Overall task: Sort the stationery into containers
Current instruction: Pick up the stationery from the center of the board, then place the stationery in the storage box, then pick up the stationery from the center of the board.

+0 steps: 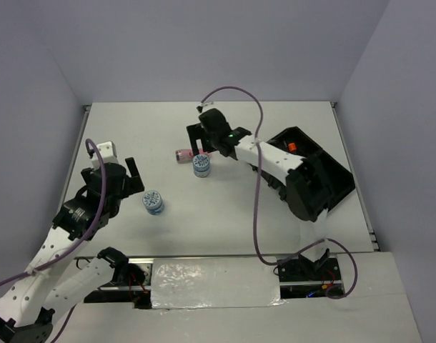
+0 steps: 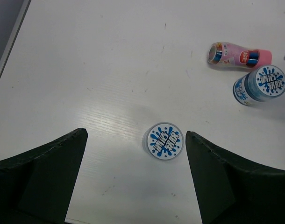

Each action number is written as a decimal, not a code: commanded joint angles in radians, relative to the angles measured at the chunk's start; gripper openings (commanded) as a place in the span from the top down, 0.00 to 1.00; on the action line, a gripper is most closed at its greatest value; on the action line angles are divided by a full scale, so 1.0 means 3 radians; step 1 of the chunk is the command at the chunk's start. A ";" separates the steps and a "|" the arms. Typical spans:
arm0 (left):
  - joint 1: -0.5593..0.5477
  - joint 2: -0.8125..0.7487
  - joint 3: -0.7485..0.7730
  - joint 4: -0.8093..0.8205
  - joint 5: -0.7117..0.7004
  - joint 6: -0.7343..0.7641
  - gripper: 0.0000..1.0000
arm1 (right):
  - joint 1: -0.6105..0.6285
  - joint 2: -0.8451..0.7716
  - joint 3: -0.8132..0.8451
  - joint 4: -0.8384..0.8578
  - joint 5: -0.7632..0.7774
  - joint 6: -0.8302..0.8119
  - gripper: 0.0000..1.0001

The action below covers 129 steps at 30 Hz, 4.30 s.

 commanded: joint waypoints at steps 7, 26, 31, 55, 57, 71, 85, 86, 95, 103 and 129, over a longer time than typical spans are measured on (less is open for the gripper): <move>0.0022 0.0162 -0.0001 0.0157 0.0157 0.0148 0.01 | 0.0375 0.0614 0.0686 -0.0602 0.0607 0.0314 0.08; 0.0027 0.0100 -0.0027 0.0229 0.0321 0.0229 0.01 | 0.0318 0.0819 0.0522 -0.0556 0.0372 0.0360 0.51; 0.0022 0.0090 -0.0032 0.0244 0.0356 0.0245 0.01 | 0.0303 0.0101 0.0084 -0.0403 0.0382 0.0380 0.64; 0.0022 0.0085 -0.0057 0.0285 0.0530 0.0316 0.01 | -0.2801 -0.1953 -0.1600 -0.0295 0.0566 0.0314 0.65; 0.0027 0.0095 -0.0057 0.0285 0.0535 0.0322 0.01 | -0.2801 -0.1912 -0.1585 -0.0244 0.0541 0.0309 0.65; 0.0022 0.0161 -0.0068 0.0295 0.0551 0.0316 0.01 | -0.2898 -0.1896 -0.1774 -0.0080 0.0510 0.0288 0.65; 0.0027 0.0259 -0.0052 0.0260 0.0464 0.0276 0.01 | -0.2964 -0.1901 -0.1892 0.0012 0.0373 0.0201 0.00; 0.0027 0.0264 -0.0052 0.0255 0.0454 0.0276 0.01 | -0.2964 -0.1901 -0.1887 0.0007 0.0337 0.0201 0.00; 0.0037 0.0330 0.0019 0.0026 0.0056 0.0036 0.01 | -0.2337 -0.2207 -0.1856 -0.0004 0.0126 0.0105 0.00; 0.0430 0.0096 0.0229 -0.0716 -0.0972 -0.0925 0.01 | 0.0301 -0.1857 -0.1862 0.0993 -0.0237 -0.0038 0.00; 0.0507 -0.0600 0.0101 -0.0518 -0.0958 -0.0809 0.01 | 0.1587 0.1028 0.0578 0.0257 -0.0170 -0.0192 0.06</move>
